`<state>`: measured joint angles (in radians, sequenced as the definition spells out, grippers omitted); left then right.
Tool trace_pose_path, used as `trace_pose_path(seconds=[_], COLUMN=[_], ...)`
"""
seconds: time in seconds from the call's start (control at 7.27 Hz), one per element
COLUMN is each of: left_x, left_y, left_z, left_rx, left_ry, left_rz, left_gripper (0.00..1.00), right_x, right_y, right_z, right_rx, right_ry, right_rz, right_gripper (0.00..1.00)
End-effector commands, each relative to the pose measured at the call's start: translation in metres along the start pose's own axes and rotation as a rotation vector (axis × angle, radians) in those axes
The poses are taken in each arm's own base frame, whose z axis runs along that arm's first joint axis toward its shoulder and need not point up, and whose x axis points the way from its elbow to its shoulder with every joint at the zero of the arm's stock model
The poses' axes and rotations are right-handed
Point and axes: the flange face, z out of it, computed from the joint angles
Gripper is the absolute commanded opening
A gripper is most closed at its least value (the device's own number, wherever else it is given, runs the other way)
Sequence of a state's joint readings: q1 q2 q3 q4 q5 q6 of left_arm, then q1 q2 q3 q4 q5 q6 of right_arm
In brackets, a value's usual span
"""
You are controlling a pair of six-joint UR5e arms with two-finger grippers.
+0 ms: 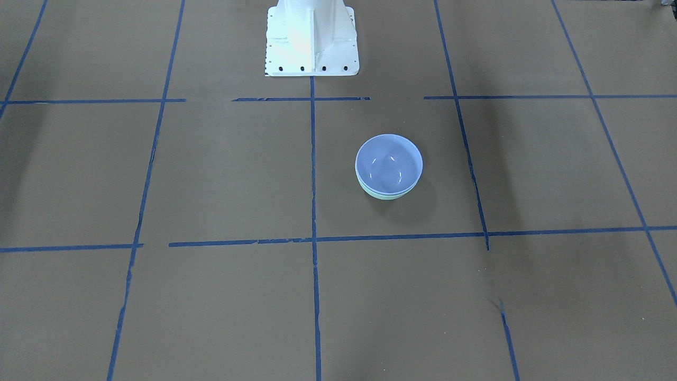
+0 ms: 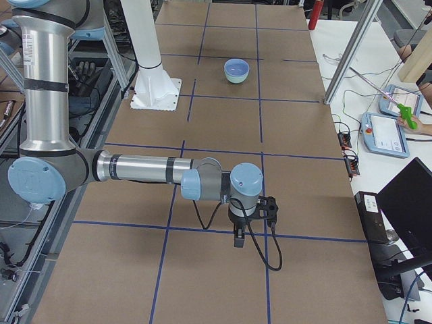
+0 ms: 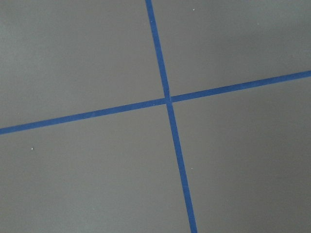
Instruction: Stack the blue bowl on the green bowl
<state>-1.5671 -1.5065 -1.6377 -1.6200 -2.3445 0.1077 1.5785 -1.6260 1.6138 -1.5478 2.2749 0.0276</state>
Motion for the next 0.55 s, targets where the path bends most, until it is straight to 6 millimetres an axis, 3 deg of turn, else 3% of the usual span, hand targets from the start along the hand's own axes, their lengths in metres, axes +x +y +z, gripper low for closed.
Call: trace_pose_path(seconds=[0.0,0.41], left_x=[-0.0082,-0.0124], left_y=[0.0137,0.0155], left_z=[0.0086,0.0128], left_rx=[-0.020,-0.029], left_ry=[0.003,0.002], left_rz=[-0.024,-0.033], left_gripper=[1.00,1.00], right_x=[0.0000,0.0000], right_y=[0.0000,0.0000], right_z=[0.0000,0.0000], right_rx=[0.000,0.000], right_ry=[0.000,0.000], right_rz=[0.000,0.000], right_gripper=[1.00,1.00])
